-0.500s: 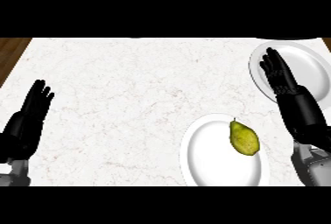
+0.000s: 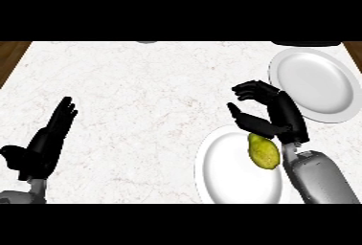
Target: Pick the pear from the plate and place it in the plate
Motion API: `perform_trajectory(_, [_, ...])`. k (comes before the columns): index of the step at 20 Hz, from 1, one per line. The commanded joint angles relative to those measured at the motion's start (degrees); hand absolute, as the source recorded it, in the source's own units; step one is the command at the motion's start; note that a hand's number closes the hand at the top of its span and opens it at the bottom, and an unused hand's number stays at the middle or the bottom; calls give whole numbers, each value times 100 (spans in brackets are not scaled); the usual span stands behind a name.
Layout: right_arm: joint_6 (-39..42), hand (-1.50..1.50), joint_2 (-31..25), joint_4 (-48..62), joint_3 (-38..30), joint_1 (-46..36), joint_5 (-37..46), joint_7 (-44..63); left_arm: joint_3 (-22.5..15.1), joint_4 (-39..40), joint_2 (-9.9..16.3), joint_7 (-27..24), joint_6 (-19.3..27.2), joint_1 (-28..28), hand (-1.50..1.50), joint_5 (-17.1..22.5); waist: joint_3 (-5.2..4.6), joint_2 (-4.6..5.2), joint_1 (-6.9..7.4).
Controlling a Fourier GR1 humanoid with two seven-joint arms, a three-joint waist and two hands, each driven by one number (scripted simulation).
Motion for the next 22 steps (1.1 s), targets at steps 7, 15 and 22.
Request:
perform_trajectory(7, [-1197,-150,864,-479,649,1320,1197,-686,3,701,-544,-15,-136,-366,0,-444,21,-53,-120])
perform_trajectory(15, [-746,-150,-597,-2293,445,2188,1883,986,208,355,-401,-107,-326,12,0,-396,17,-72,-154])
perform_trajectory(22, [824,-150,-1479,-2335,751,1501,1881,2830,170,486,-513,-103,-347,-149,0,-467,11,-61,-92])
